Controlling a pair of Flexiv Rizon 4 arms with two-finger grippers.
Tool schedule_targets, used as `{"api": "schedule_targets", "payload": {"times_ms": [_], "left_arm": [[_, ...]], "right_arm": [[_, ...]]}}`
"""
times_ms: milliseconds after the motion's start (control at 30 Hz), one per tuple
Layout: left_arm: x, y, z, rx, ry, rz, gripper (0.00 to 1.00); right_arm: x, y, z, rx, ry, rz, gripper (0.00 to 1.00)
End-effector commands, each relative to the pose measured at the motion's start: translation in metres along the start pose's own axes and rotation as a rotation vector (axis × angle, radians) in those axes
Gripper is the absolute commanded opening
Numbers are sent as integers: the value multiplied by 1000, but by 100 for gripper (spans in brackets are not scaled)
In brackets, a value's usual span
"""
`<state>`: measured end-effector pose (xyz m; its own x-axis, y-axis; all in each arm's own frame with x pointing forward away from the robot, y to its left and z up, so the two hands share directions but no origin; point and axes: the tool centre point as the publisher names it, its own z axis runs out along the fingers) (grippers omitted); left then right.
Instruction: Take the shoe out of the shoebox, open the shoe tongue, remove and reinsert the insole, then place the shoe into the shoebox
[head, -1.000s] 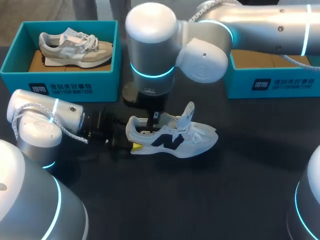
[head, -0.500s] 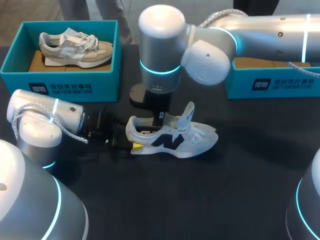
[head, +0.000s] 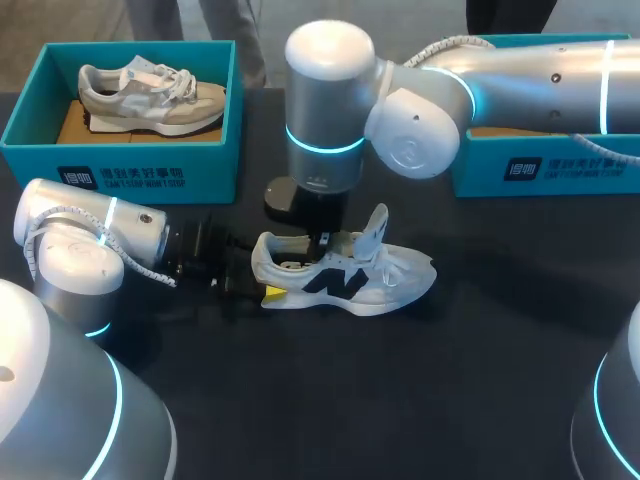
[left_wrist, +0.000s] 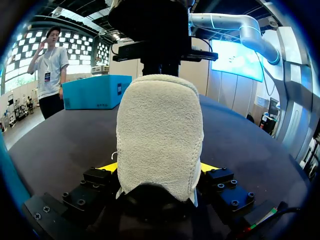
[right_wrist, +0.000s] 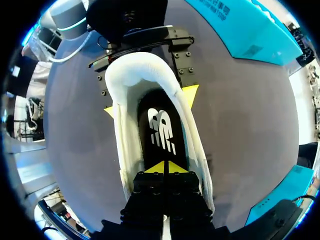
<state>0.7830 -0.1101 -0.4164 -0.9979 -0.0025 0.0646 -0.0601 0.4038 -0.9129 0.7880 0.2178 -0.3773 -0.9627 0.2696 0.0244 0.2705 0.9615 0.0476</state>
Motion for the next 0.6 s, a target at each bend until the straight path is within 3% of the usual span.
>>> {"api": "schedule_targets", "payload": {"times_ms": [33,100,200,400,600], "left_arm": [[-1,1,0,-2,1,-1,0],[-1,1,0,-2,1,-1,0],[-1,1,0,-2,1,-1,0],[-1,1,0,-2,1,-1,0],[-1,1,0,-2,1,-1,0]], "right_arm": [[3,-9,-1,-26,-26,22,0],[2,-9,-2,-38,-32,23,0],[-1,-7,-1,-51,-49,25,24],[-7,-1,3,-67,-57,14,33],[-13,3,11,-75,-45,-2,33]]}}
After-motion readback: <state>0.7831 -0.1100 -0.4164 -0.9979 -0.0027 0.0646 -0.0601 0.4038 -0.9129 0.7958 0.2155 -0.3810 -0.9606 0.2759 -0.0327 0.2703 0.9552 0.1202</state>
